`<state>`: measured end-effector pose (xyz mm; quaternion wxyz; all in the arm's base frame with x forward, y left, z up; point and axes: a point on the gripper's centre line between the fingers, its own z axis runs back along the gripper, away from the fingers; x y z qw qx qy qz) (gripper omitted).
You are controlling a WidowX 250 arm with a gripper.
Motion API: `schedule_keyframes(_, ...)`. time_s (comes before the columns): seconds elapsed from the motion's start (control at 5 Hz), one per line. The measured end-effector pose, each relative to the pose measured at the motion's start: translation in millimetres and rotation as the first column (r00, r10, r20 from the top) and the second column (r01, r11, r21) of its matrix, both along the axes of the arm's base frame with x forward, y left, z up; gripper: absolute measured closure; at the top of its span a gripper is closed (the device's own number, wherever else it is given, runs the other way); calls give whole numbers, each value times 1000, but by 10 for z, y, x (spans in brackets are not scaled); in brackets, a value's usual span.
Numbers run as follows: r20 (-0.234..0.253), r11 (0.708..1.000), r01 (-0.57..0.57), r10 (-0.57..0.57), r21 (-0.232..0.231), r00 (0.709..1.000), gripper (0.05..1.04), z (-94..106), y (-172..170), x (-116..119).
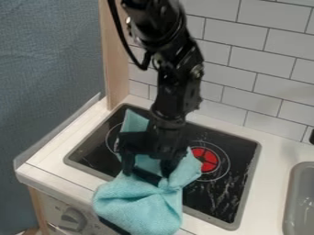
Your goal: Move the cloth to the center of the washing machine
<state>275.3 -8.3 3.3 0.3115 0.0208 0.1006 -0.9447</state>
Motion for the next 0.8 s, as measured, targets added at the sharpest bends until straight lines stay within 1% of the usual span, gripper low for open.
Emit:
schedule_keyframes(0.2,3,1000,21,-21,-14,1000,84,-91,-6,88)
schedule_keyframes(0.4,18,999,37,-36,-37,999,84,-150,13,142)
schedule_keyframes(0.6,30,997,63,-62,-46,998,84,-165,26,250)
schedule_keyframes(0.8,56,996,76,-73,-48,996,84,-159,39,418)
